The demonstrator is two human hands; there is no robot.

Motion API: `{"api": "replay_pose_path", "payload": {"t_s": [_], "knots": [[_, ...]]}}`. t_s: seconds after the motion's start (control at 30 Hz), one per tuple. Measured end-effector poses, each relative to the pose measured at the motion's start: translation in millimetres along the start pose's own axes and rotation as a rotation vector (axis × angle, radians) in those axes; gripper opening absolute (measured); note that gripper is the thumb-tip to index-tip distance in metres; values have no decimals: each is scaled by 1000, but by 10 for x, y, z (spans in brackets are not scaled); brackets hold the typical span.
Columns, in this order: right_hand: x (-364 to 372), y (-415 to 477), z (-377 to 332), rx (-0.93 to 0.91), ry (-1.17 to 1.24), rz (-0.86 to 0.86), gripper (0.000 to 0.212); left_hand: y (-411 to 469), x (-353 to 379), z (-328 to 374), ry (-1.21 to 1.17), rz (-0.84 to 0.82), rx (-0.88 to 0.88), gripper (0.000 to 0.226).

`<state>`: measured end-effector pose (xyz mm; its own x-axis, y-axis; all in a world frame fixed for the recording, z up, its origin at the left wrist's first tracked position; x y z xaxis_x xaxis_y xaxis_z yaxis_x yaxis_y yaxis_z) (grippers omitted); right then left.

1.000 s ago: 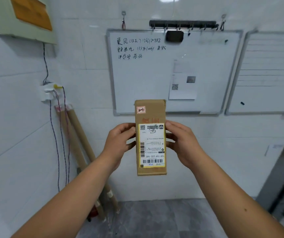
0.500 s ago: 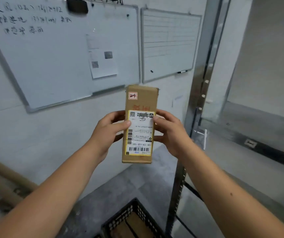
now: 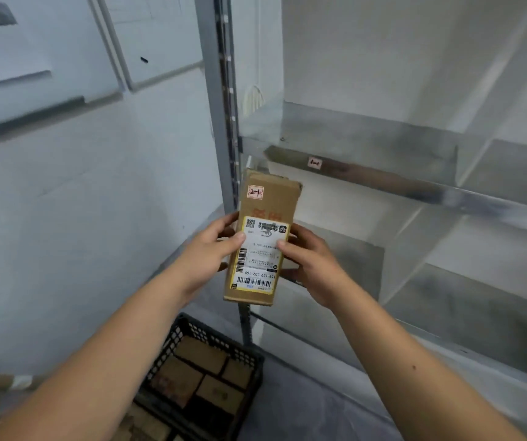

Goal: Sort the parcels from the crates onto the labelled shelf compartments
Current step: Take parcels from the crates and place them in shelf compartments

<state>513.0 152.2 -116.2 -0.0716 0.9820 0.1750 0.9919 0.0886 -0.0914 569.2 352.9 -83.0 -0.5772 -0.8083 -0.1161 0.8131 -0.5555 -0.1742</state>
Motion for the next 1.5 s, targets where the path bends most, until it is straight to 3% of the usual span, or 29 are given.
{"api": "replay_pose_path", "payload": {"t_s": [0.1, 0.23, 0.4, 0.5, 0.97, 1.5], "knots": [[-230, -101, 186, 18, -23, 20, 48, 113, 284, -180, 4, -56, -50, 46], [-404, -149, 408, 39, -50, 105, 72, 258, 482, -420, 38, -85, -69, 48], [-487, -74, 662, -4, -56, 252, 81, 426, 470, -647, 178, -122, -26, 69], [-506, 99, 825, -25, -87, 327, 85, 634, 375, -831, 265, -103, 21, 66], [-614, 936, 1525, -172, -308, 520, 75, 1509, 229, -1569, 291, 40, 247, 40], [-826, 1599, 1828, -131, -467, 625, 69, 2326, 282, -2037, 284, 193, 187, 34]]}}
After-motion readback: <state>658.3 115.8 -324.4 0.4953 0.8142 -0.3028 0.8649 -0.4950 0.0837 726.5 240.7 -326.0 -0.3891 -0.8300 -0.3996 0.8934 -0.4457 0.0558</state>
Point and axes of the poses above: each hand's wrist, its own y-axis towards the middle knuckle, its own x-axis out of the palm, z = x × y, the point moved 3 cm from there along y, towards the middle knuckle, and after that the axes turned 10 degrees about -z, right-handed, at the moved point
